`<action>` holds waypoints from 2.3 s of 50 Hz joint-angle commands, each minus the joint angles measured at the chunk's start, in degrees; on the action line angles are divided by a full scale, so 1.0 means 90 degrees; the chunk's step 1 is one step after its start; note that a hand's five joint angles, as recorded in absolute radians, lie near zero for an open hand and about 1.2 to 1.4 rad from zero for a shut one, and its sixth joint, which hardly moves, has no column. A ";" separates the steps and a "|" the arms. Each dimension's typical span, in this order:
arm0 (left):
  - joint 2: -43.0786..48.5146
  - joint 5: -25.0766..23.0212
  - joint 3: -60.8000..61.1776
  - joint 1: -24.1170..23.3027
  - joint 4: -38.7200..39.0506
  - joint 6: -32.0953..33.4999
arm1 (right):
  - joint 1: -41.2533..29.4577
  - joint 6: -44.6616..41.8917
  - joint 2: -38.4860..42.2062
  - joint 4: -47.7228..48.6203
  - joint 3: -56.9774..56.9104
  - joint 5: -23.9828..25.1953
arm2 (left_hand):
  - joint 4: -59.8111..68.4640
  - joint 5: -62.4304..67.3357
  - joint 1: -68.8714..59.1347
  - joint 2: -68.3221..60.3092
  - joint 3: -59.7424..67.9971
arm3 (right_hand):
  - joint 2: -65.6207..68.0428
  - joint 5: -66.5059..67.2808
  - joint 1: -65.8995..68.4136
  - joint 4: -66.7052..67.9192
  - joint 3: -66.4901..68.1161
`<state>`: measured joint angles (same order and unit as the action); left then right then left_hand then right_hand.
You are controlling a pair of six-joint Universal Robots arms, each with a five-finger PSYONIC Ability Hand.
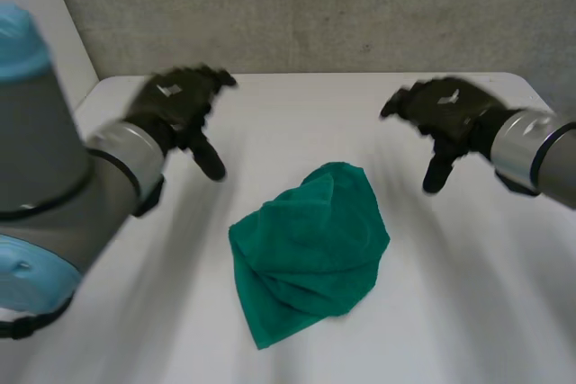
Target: Fold the towel.
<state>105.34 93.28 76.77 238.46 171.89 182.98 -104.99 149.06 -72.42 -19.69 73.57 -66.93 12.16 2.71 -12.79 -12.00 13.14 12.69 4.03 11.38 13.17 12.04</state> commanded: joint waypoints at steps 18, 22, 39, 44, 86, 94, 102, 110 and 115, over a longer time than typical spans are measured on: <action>0.1489 -0.0140 0.0738 -0.0861 0.1213 0.0021 | -0.0923 -0.0039 0.2500 0.0605 -0.0372 0.0152 | 0.7066 0.7006 -0.6997 -0.7085 0.6958 | 0.7138 0.6989 0.7283 0.7084 0.7210; 0.1187 0.0192 0.0758 -0.0715 0.1331 0.0021 | -0.0854 0.0243 0.2218 0.0625 -0.0314 0.0122 | 0.7537 0.7477 -0.7468 -0.7556 0.7429 | 0.7479 0.7330 0.7624 0.7426 0.7551; 0.0376 0.0476 0.1373 -0.0353 0.1272 0.1164 | -0.0874 -0.0840 0.0410 -0.2305 0.0663 0.0112 | 0.7537 0.7477 -0.7468 -0.7556 0.7429 | 0.7479 0.7330 0.7624 0.7426 0.7551; 0.0570 0.0476 0.0908 -0.0334 0.1544 0.1690 | -0.0805 0.0434 0.0604 -0.0639 -0.0574 -0.0150 | 0.7537 0.7477 -0.7468 -0.7556 0.7429 | 0.7479 0.7330 0.7624 0.7426 0.7551; -0.0503 0.0622 0.3356 -0.0675 0.1575 0.1222 | -0.0815 -0.1270 0.0196 -0.0372 0.1367 -0.0972 | 0.2887 0.2826 -0.2818 -0.2906 0.2778 | 0.2239 0.2090 0.2384 0.2186 0.2311; -0.1019 0.0613 0.2868 -0.0344 0.1507 0.1329 | -0.0825 -0.0031 0.0166 0.0498 0.0422 -0.0933 | 0.1914 0.1854 -0.1845 -0.1933 0.1806 | 0.0794 0.0646 0.0940 0.0741 0.0866; -0.1187 0.0291 0.2399 0.0321 0.1565 0.1339 | -0.0903 -0.0448 0.0614 0.0147 -0.0391 -0.0777 | 0.1746 0.1686 -0.1677 -0.1765 0.1637 | 0.0869 0.0720 0.1015 0.0816 0.0941; -0.0036 -0.1057 0.1774 0.0467 0.1546 0.2177 | -0.1381 -0.2059 0.1718 0.0039 -0.1026 -0.0161 | 0.0588 0.0527 -0.0518 -0.0606 0.0479 | 0.0925 0.0776 0.1071 0.0872 0.0997; 0.0755 -0.1321 0.1374 0.0497 0.1546 0.3310 | -0.1576 -0.2743 0.2285 -0.0078 -0.1270 -0.0122 | 0.0419 0.0358 -0.0349 -0.0437 0.0310 | 0.0963 0.0814 0.1108 0.0909 0.1034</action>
<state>101.61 87.08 94.35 242.54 185.90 199.59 -116.03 134.66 -59.24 -19.29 65.35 -69.62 17.56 7.23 -18.12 -17.64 17.94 21.39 9.88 18.11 19.92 20.23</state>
